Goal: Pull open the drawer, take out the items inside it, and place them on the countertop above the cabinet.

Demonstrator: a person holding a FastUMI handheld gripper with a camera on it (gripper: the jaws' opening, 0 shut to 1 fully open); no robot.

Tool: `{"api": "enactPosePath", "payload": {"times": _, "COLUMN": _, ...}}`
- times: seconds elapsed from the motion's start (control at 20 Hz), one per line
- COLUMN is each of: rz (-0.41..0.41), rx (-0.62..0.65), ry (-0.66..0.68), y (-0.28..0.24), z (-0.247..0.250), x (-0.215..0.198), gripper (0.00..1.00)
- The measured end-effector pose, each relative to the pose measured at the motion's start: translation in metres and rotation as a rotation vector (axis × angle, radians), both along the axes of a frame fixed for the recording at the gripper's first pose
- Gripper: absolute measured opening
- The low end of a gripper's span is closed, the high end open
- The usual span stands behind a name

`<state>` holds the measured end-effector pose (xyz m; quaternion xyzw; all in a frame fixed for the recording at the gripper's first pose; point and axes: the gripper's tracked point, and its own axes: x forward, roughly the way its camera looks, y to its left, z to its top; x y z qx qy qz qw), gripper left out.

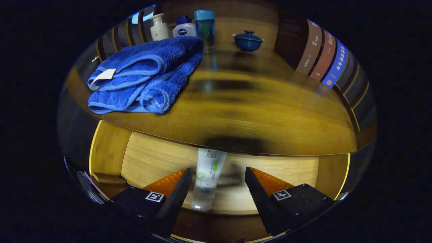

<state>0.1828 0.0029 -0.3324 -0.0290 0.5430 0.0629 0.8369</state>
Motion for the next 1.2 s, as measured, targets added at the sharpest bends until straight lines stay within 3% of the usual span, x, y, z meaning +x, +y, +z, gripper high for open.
{"api": "enactPosePath", "payload": {"times": 0.1, "rz": 0.002, "rx": -0.021, "ry": 0.026, "y": 0.003, "z": -0.010, "x": -0.003, "gripper": 0.99}}
{"api": "enactPosePath", "payload": {"times": 0.3, "rz": -0.011, "rx": -0.028, "ry": 0.090, "y": 0.013, "z": -0.033, "x": -0.013, "gripper": 0.83}}
{"api": "enactPosePath", "payload": {"times": 0.6, "rz": -0.058, "rx": 0.023, "ry": 0.127, "y": 0.018, "z": -0.034, "x": -0.018, "gripper": 0.35}}
{"api": "enactPosePath", "payload": {"times": 0.75, "rz": -0.077, "rx": 0.120, "ry": 0.137, "y": 0.028, "z": -0.018, "x": -0.022, "gripper": 0.35}}
{"api": "enactPosePath", "payload": {"times": 1.2, "rz": -0.064, "rx": 0.186, "ry": 0.200, "y": 0.011, "z": 0.031, "x": -0.029, "gripper": 0.35}}
